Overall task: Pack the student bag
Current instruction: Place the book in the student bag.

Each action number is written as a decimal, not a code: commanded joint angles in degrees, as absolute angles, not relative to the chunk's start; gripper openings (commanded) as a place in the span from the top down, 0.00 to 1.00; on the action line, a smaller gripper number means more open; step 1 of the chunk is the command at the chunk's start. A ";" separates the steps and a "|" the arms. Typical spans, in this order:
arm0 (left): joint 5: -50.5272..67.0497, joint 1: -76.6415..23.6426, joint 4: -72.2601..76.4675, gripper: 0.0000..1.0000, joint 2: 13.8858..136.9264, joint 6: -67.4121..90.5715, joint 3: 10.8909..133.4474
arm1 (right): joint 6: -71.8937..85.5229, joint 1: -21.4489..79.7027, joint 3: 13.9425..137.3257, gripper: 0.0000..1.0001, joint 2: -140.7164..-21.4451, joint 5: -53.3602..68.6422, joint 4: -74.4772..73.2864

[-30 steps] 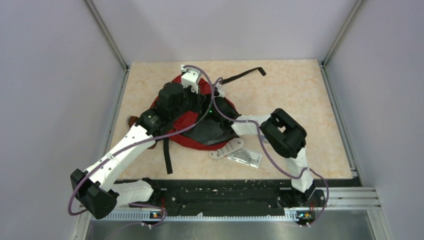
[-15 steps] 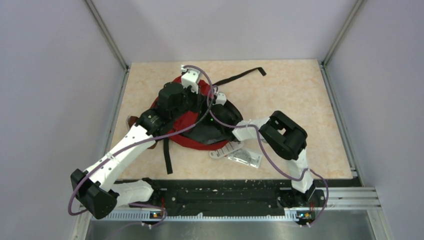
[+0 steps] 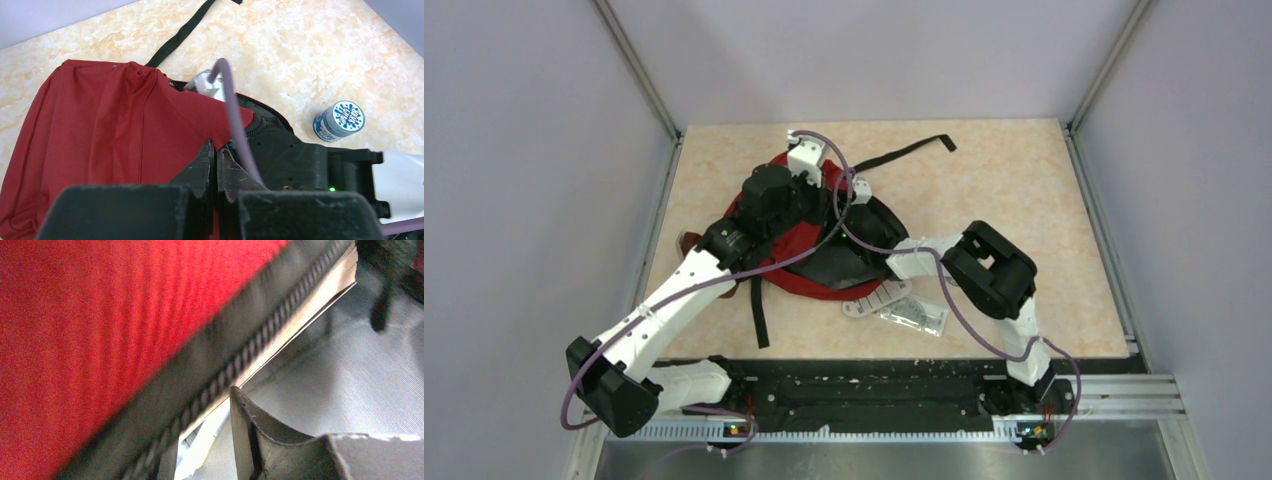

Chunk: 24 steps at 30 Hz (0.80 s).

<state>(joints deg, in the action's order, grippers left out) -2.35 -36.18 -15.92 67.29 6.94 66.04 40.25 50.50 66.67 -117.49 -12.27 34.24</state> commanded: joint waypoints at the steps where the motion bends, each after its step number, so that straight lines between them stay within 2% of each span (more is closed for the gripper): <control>1: -0.86 -36.39 -11.78 1.00 67.61 5.88 66.20 | 34.81 50.78 75.52 0.62 -121.74 -8.21 33.86; 4: -0.33 -36.48 -11.70 1.00 68.29 5.41 66.02 | 33.86 50.22 76.87 0.63 -122.00 -6.74 32.81; 7: -0.27 -36.62 -11.90 1.00 69.23 4.42 65.81 | 33.21 50.19 72.83 0.61 -118.29 -7.78 33.22; 9: -0.31 -36.62 -12.41 1.00 70.42 4.18 65.98 | 32.97 50.19 68.57 0.56 -114.61 -8.43 32.61; 13: 2.66 -36.82 -14.12 1.00 74.08 4.73 67.74 | 34.41 50.20 54.18 0.40 -103.11 -10.76 32.97; 14: 3.65 -37.01 -14.41 0.97 75.00 5.29 68.12 | 34.53 50.19 51.21 0.37 -100.34 -11.44 32.50; 15: 4.43 -37.33 -14.56 0.93 75.83 5.92 68.39 | 34.47 50.19 48.39 0.34 -97.42 -12.48 31.48; 19: 4.87 -39.26 -15.37 0.41 77.77 7.35 69.31 | 34.58 50.06 41.12 0.27 -86.63 -18.31 24.70; 20: 5.06 -39.50 -16.02 0.34 77.41 8.33 69.23 | 34.26 49.90 39.92 0.25 -84.11 -19.77 23.03; 24: 3.62 -39.47 -16.22 0.17 71.87 14.82 64.18 | 30.76 49.34 37.75 0.19 -75.05 -23.07 16.69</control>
